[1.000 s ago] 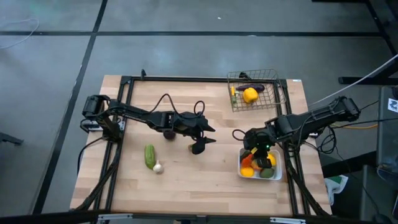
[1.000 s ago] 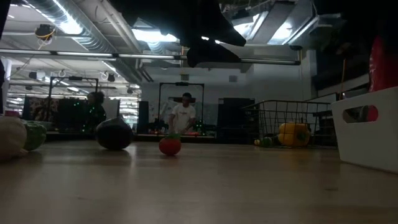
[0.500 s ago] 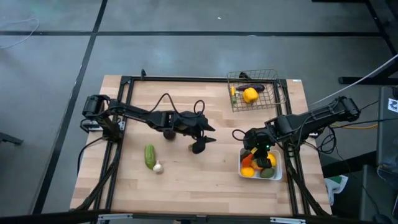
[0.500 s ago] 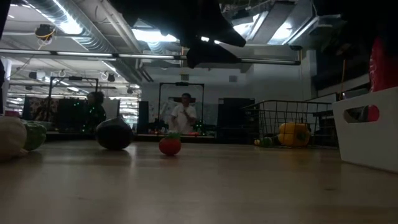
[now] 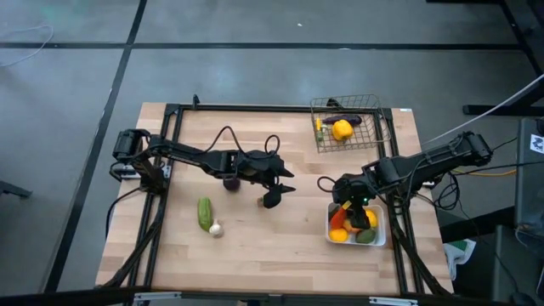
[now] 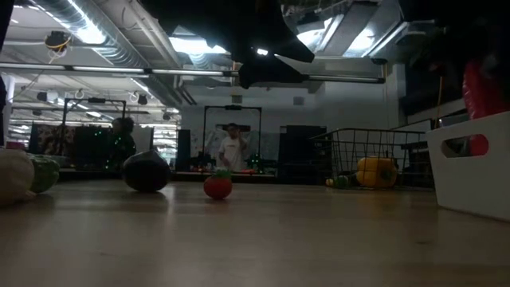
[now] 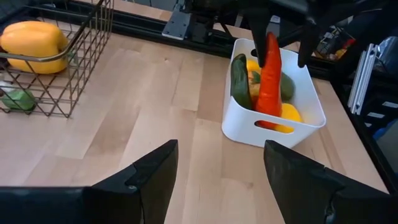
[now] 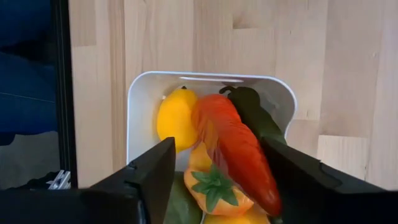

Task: Sort produce into baskets
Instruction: Put the orange carrot into the black wire basket

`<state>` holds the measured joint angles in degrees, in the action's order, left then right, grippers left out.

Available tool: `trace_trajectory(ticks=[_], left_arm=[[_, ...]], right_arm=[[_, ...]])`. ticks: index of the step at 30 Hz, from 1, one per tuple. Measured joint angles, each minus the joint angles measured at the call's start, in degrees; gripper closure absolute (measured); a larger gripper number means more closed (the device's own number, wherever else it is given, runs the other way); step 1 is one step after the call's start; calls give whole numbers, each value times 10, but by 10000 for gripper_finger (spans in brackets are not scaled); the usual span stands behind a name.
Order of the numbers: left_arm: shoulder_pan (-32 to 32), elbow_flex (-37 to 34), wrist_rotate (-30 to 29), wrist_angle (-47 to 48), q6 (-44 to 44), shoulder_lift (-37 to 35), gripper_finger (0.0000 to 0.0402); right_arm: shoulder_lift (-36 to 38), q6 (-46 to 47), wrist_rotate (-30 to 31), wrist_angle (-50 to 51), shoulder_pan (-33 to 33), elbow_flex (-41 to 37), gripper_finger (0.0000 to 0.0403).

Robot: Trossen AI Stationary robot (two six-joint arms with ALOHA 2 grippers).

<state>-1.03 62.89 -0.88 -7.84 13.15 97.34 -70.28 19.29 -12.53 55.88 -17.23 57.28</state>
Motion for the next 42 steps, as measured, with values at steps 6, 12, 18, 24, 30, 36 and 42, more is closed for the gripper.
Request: trace_trajectory(ticks=[6,12,18,24,30,36,42], left_arm=[[-1,0,0,13,0,0,169],[-1,0,0,30,3,0,169],[-1,0,0,29,3,0,169],[-1,0,0,28,3,0,169],[-1,0,0,27,3,0,169],[-1,0,0,27,4,0,169],[-1,0,0,27,4,0,169]], right_arm=[[0,0,0,0,0,0,158],[0,0,0,0,0,0,157],[0,0,-1,0,0,0,166],[0,0,-1,0,0,0,219],[0,-1,-1,1,0,0,301],[0,-1,-2,1,0,0,360],[0,-2,12,28,0,30,356]])
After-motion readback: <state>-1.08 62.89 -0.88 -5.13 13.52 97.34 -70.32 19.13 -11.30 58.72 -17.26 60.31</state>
